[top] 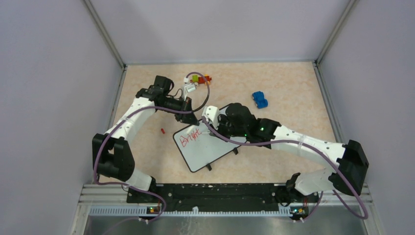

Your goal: Write a sentence on the whiteboard

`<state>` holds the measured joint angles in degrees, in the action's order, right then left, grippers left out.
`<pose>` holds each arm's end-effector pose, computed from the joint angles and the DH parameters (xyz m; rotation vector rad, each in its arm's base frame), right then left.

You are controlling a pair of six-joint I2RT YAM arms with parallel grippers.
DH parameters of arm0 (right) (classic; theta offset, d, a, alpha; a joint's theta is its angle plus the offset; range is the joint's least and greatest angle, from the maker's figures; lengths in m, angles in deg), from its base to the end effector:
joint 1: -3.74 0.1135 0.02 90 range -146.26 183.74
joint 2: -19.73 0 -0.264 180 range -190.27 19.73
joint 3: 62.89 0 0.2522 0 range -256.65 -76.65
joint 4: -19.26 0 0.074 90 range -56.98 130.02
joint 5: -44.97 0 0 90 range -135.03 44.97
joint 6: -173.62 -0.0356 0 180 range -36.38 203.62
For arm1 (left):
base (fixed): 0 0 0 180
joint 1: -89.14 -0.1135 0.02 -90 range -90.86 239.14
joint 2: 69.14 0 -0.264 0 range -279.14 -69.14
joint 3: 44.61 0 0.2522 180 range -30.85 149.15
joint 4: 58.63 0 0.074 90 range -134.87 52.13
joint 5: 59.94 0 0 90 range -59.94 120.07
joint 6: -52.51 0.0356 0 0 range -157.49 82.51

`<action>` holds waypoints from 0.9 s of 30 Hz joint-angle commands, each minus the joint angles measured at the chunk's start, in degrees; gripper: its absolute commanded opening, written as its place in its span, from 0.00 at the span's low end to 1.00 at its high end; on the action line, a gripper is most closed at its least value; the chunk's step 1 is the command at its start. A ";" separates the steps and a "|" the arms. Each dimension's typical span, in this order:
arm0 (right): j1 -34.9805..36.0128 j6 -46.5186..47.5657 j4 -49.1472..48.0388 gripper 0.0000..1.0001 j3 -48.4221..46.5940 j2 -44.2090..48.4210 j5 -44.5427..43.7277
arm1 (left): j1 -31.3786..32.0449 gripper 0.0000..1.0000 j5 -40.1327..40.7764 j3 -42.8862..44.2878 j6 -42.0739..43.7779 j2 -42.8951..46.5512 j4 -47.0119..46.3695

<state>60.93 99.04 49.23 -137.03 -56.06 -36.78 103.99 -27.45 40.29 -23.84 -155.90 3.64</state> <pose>0.1584 0.2552 0.3049 -1.3556 1.6974 0.5785 0.2801 -0.1053 0.2851 0.8838 2.2514 -1.3225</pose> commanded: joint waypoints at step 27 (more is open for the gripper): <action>-1.24 1.54 -1.61 0.00 -3.09 -0.07 -2.08 | 0.53 0.00 -1.26 -0.42 0.94 0.48 1.94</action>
<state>60.58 99.93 48.85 -137.55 -55.82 -37.85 103.99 -27.50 40.29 -23.82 -155.90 3.64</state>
